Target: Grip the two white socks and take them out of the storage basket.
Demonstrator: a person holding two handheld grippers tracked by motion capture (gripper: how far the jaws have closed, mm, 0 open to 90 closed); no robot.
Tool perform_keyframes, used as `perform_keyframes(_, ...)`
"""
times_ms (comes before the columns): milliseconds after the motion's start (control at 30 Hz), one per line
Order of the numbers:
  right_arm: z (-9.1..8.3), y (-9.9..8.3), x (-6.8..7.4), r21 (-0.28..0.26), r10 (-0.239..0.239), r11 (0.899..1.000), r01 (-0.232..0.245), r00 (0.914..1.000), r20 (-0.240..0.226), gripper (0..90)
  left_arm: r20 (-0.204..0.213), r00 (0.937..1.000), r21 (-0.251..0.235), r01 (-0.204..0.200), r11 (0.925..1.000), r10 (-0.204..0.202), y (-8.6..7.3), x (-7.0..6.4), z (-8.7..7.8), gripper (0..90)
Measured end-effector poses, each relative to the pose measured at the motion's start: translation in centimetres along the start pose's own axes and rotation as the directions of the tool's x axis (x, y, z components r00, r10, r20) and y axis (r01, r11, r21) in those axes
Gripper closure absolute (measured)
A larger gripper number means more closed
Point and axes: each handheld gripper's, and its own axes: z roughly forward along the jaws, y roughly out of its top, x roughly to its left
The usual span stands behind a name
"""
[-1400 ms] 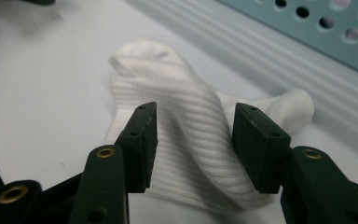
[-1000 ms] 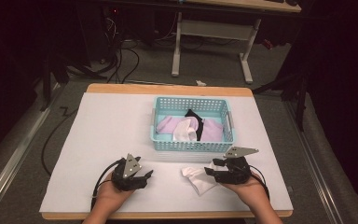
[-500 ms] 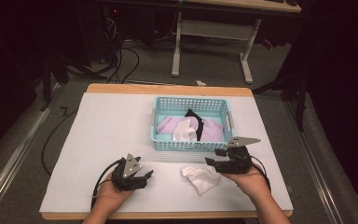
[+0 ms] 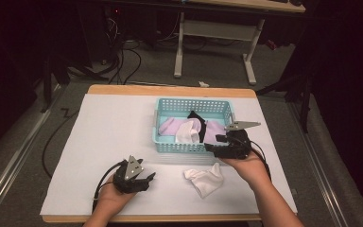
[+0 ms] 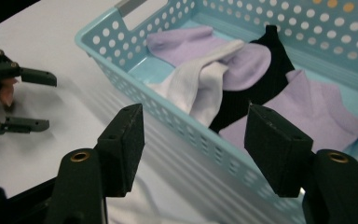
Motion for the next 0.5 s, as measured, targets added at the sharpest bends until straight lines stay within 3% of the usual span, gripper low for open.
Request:
perform_keyframes(100, 1.3, 1.2, 0.0, 0.007, 0.000, 1.000, 0.000, 1.0000, -0.003, 37.5, 0.001, 1.0000, 0.001, 0.001, 1.0000, -0.001, 0.0, 0.0, 0.0, 32.1)
perform_keyframes(300, 3.8, 1.8, -0.9, 0.050, 0.042, 0.998, -0.041, 0.9991, -0.005, 36.4, 0.003, 1.0000, 0.001, 0.001, 1.0000, -0.001, 0.0, 0.0, 0.0, 32.1)
perform_keyframes(500, 5.7, 2.8, -1.3, 0.072, 0.051, 0.996, -0.050, 0.9987, 0.000, 36.2, 0.005, 1.0000, 0.001, 0.003, 1.0000, -0.003, 0.0, 0.0, 0.0, 32.1)
